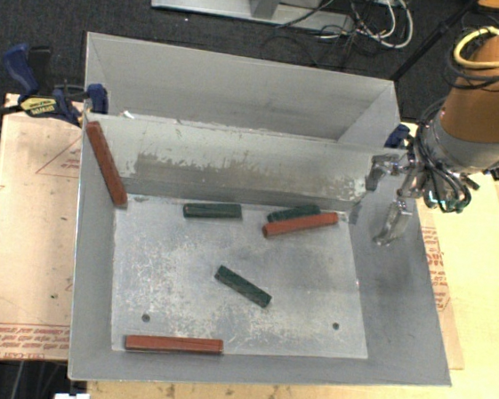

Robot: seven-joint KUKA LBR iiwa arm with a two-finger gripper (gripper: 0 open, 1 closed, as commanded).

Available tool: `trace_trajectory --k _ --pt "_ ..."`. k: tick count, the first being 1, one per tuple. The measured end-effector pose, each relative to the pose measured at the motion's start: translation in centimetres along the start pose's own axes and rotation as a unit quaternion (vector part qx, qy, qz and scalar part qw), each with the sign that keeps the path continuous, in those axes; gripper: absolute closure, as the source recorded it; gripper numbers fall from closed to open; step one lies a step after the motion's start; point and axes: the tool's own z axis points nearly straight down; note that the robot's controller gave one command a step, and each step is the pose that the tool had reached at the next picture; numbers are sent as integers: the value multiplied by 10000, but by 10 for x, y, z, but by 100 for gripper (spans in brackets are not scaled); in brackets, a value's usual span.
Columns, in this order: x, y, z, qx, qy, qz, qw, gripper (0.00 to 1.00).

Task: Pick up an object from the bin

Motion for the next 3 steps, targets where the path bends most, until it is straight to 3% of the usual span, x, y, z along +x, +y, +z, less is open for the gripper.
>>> trace_trajectory --k 1,2,3 --pt "-1 1 -6 5 -38 -14 10000 0" --pt "-5 39 72 9 -57 -258 9996 0" --pt "-1 62 86 -4 2 -563 9984 0"
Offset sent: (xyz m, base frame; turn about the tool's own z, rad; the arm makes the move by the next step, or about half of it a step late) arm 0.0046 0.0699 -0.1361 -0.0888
